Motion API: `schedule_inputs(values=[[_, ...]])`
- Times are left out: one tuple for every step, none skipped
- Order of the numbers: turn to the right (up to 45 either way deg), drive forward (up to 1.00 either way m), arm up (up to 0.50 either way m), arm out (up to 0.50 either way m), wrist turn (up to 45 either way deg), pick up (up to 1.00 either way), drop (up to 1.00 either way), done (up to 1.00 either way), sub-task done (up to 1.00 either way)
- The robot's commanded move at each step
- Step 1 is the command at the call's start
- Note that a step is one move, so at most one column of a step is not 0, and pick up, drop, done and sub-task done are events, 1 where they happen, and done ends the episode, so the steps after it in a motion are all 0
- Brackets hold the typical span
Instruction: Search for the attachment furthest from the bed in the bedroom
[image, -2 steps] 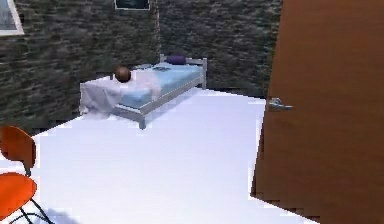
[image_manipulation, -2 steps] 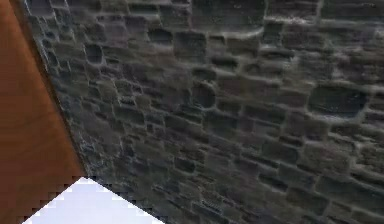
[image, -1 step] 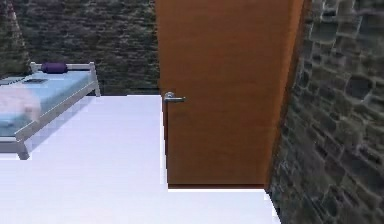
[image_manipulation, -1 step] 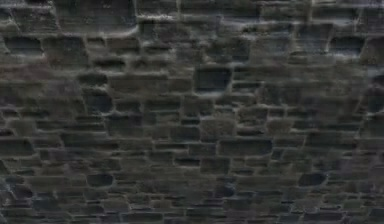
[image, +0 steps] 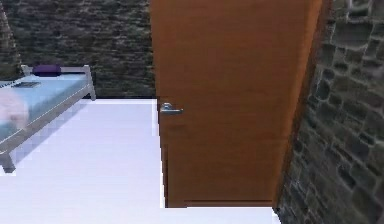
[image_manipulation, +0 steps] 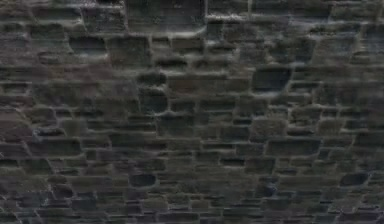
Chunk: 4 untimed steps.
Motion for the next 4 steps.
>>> schedule_inputs(values=[[0.0, 0.15, 0.0, 0.0, 0.0, 0.0, 0.0, 0.0, 0.0], [-33.0, 0.0, 0.0, 0.0, 0.0, 0.0, 0.0, 0.0, 0.0], [0.0, 0.5, 0.0, 0.0, 0.0, 0.0, 0.0, 0.0, 0.0], [-21.0, 0.0, 0.0, 0.0, 0.0, 0.0, 0.0, 0.0, 0.0]])
